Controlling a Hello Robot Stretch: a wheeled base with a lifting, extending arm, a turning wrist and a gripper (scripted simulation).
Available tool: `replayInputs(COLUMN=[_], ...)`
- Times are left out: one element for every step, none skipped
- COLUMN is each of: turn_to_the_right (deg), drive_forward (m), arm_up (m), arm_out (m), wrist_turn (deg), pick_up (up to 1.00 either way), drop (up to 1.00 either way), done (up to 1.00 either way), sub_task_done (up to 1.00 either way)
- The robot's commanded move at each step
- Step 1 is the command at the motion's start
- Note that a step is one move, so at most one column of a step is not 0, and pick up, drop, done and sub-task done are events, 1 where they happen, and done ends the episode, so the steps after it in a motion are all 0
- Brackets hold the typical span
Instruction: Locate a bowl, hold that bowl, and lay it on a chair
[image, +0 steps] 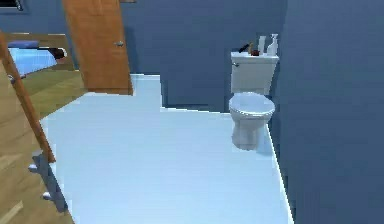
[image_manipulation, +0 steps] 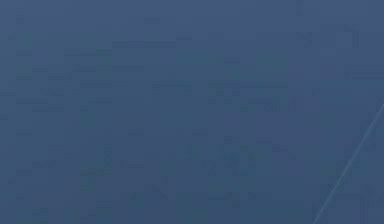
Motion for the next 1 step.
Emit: replayInputs(turn_to_the_right=[0.0], drive_forward=[0.90], arm_up=[0.00], arm_out=[0.00], wrist_turn=[0.0], pick_up=[0.00], drop=[0.00], done=[0.00], sub_task_done=[0.00])
